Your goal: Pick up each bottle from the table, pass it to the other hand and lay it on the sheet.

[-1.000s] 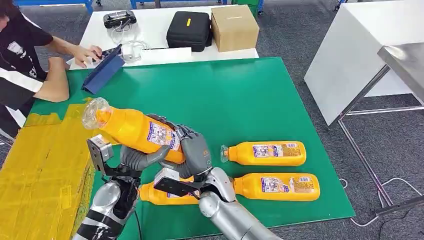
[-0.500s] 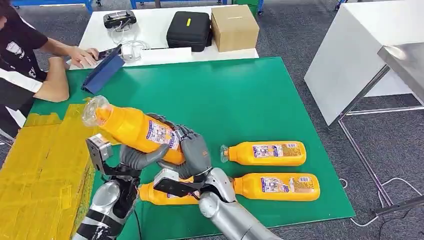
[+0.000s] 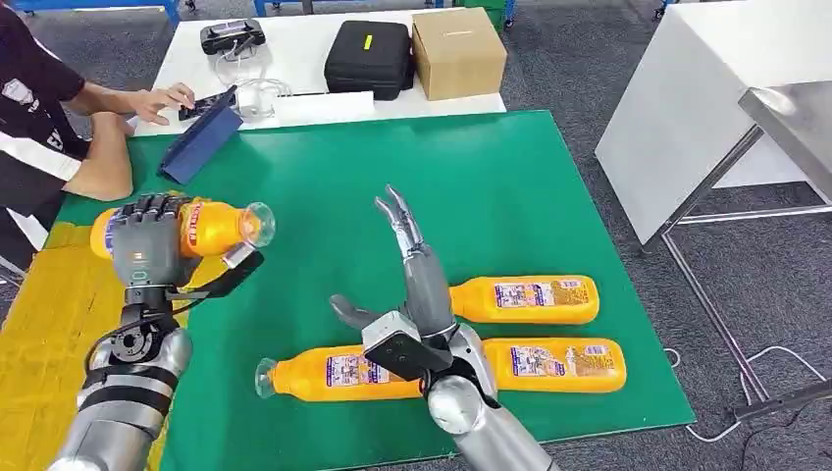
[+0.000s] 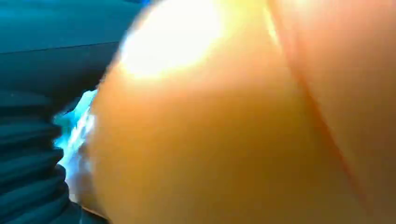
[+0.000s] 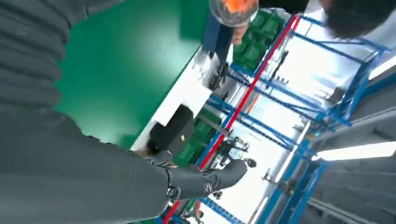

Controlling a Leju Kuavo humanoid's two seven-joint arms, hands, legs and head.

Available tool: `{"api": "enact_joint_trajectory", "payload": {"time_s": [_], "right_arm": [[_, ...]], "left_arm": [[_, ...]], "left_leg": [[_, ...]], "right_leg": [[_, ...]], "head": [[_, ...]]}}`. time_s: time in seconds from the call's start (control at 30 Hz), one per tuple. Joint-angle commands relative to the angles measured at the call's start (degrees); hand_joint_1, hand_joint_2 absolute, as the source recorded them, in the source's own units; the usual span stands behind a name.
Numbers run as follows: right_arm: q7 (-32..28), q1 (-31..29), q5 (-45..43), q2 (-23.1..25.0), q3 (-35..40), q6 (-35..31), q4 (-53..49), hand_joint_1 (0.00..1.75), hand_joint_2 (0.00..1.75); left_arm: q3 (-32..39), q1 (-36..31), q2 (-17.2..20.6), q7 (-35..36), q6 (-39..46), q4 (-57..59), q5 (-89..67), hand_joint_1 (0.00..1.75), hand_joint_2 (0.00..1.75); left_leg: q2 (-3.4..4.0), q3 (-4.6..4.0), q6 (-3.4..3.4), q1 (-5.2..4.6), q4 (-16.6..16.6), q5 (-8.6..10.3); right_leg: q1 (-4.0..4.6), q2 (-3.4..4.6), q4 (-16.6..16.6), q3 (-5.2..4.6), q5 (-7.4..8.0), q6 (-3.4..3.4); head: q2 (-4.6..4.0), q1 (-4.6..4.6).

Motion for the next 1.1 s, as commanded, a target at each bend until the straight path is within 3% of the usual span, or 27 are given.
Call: {"api": "enact_joint_trajectory", "payload": {"time_s": [0.03,0.3,0.43,0.67,0.77,0.8,0.83,0.93,1.1], "right_arm": [[-0.55,-1.03,-0.13,-1.33,-0.18,-0.31,0.41,0.00,1.75],[-0.75,-1.21,0.60,-1.58,0.13,0.01,0.41,0.00,1.75],[3.56,-2.66,6.11,-2.78,2.21,3.45,2.59,0.00,1.75],[3.56,-2.70,6.06,-2.59,2.34,3.51,3.14,0.00,1.75],[5.99,-3.80,9.79,-3.45,4.28,6.69,4.30,0.00,1.75],[6.50,-4.32,10.91,-3.72,5.26,7.98,5.10,0.00,0.00],[6.65,-4.51,11.26,-3.82,5.70,8.51,5.48,0.00,0.00],[7.50,-6.06,12.93,-4.15,7.93,11.65,7.05,0.00,0.00],[7.94,-6.93,13.88,-4.18,9.08,13.06,8.28,0.00,0.00]], "left_arm": [[1.64,-3.23,-1.02,0.07,-0.33,6.02,4.73,1.75,1.75],[0.64,-4.16,-1.32,-0.12,-0.33,9.56,2.99,1.75,1.75],[-0.63,-4.77,-0.72,1.77,-1.65,12.37,2.02,1.75,1.75],[-0.72,-4.80,-0.62,1.95,-1.42,12.69,2.00,1.75,1.75],[-1.44,-5.57,-0.32,3.30,-4.66,14.69,1.23,1.75,1.75],[-1.77,-6.00,-0.17,4.14,-5.95,16.01,0.61,1.75,1.75],[-1.89,-6.28,-0.07,4.56,-6.69,16.77,0.33,1.75,1.75],[-6.77,-9.46,2.95,16.39,-14.37,24.07,-9.08,1.75,1.75],[-8.00,-10.99,4.03,19.29,-16.28,28.64,-9.08,1.75,1.75]], "left_leg": [[-0.17,0.22,-0.06,0.07,-0.01,-0.07],[-0.19,0.22,-0.04,0.09,0.00,-0.09],[-0.17,0.31,-0.07,0.11,-0.01,-0.12],[-0.14,0.27,-0.05,0.11,0.01,-0.12],[-0.15,0.33,-0.05,0.12,0.04,-0.15],[-0.13,0.33,-0.06,0.13,0.05,-0.15],[-0.13,0.38,-0.06,0.13,0.04,-0.16],[-0.09,0.32,-0.07,0.12,0.00,-0.12],[-0.01,0.35,-0.09,0.13,0.00,-0.15]], "right_leg": [[0.06,-0.11,-0.03,0.26,-0.10,-0.08],[0.06,-0.11,-0.02,0.28,-0.12,-0.07],[0.09,-0.07,-0.04,0.37,-0.13,-0.09],[0.09,-0.06,-0.03,0.33,-0.13,-0.08],[0.10,-0.05,-0.01,0.39,-0.15,-0.09],[0.10,-0.04,-0.01,0.39,-0.14,-0.09],[0.10,-0.03,-0.01,0.43,-0.16,-0.10],[0.09,0.00,-0.03,0.36,-0.11,-0.10],[0.11,0.09,-0.01,0.37,-0.11,-0.12]], "head": [[0.00,-0.02],[0.00,0.00],[0.00,0.00],[0.00,0.00],[0.00,0.00],[0.00,0.00],[0.00,0.00],[0.00,0.00],[0.00,0.00]]}}
